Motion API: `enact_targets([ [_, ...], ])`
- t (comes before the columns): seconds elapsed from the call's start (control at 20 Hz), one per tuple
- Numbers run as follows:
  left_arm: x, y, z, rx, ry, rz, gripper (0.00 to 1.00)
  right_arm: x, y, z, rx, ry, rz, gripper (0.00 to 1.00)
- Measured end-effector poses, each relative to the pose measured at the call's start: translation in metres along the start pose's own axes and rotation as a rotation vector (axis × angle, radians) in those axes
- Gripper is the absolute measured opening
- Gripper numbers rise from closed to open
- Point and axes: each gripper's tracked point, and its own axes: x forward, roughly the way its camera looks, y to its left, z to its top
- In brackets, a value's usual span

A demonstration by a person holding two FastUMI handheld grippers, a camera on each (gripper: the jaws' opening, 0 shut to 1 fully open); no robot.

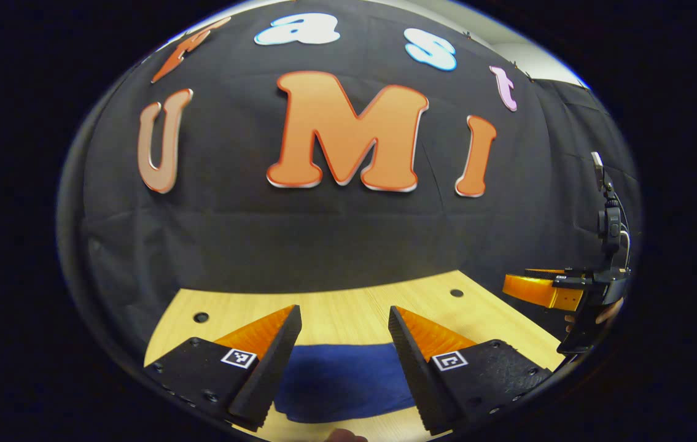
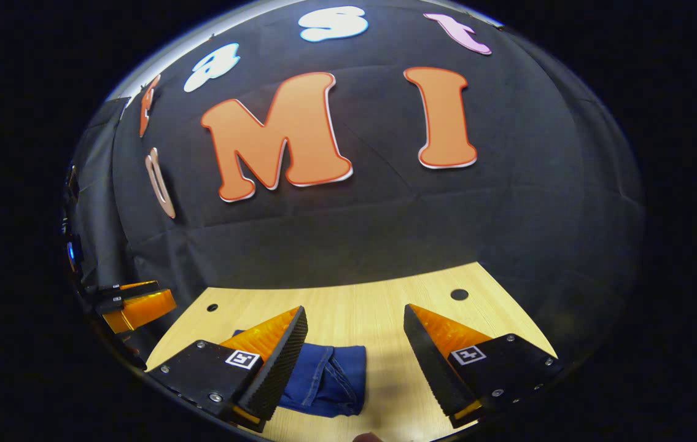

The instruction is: Grasp the waist and the cuffs of the jeans and fold them to make the two legs overlap; first hold the waist and fold one-third of the jeans toward the cuffs, then hold the cuffs and fold the remaining one-third in the same direction to finish folding.

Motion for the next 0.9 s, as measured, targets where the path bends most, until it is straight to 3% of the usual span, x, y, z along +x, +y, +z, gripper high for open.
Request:
enact_targets([
  [0.5,-0.079,0.058,0.067,0.007,-0.252,0.139,0.88,-0.029,0.062,0.064,-0.124,-0.27,0.05,0.96],
  [0.7,-0.083,0.084,0.067,0.022,-0.261,0.221,0.89,-0.028,0.074,0.052,-0.151,-0.254,0.066,0.96],
  [0.8,-0.084,0.09,0.052,0.014,-0.247,0.22,1.0,-0.025,0.078,0.042,-0.136,-0.217,0.076,0.96],
  [0.9,-0.081,0.091,0.053,-0.008,-0.26,0.216,0.99,-0.023,0.08,0.042,-0.124,-0.224,0.075,0.96],
])
